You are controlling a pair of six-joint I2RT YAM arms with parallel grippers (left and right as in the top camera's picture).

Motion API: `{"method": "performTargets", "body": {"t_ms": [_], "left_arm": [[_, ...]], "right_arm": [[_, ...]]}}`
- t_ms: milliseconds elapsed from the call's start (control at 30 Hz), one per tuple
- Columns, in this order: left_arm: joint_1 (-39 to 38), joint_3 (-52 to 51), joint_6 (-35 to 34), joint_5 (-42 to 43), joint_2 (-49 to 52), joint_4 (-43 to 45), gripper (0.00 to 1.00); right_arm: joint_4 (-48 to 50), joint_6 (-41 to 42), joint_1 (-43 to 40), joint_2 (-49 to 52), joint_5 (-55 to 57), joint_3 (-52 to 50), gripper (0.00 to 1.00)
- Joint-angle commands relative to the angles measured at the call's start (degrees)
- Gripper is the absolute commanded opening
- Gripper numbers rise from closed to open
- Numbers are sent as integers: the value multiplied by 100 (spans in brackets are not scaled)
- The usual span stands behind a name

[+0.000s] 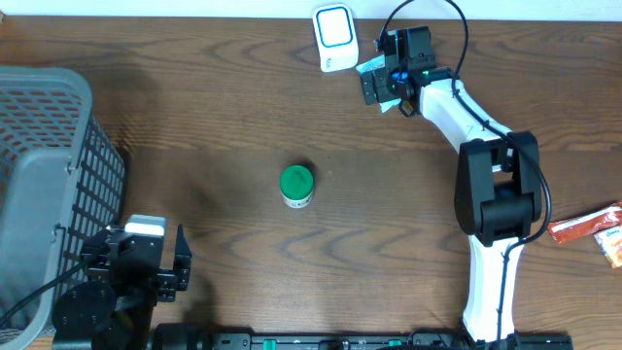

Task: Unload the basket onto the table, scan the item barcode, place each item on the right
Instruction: 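Carry the wipes pack right and drop it on the table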

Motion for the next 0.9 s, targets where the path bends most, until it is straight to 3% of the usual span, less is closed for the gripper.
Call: {"method": "performTargets", "body": {"t_ms": [0, 300, 500, 767, 867], "left_arm": [[-22, 13, 9, -9, -31, 4, 86], [-22, 13, 9, -9, -33, 4, 86], [-22, 13, 9, -9, -33, 4, 86], [-22, 13, 9, -9, -33, 4, 86], [-22, 13, 9, -9, -31, 4, 86]], "right_arm": [[-2, -94, -72, 306, 282, 50, 99], [-4, 11, -136, 612, 94, 50, 98], [-439, 337, -254, 455, 9, 144, 59], [-2304, 334, -715, -841, 101, 597, 57], [-2999, 334, -1019, -1526, 656, 616, 57]]}}
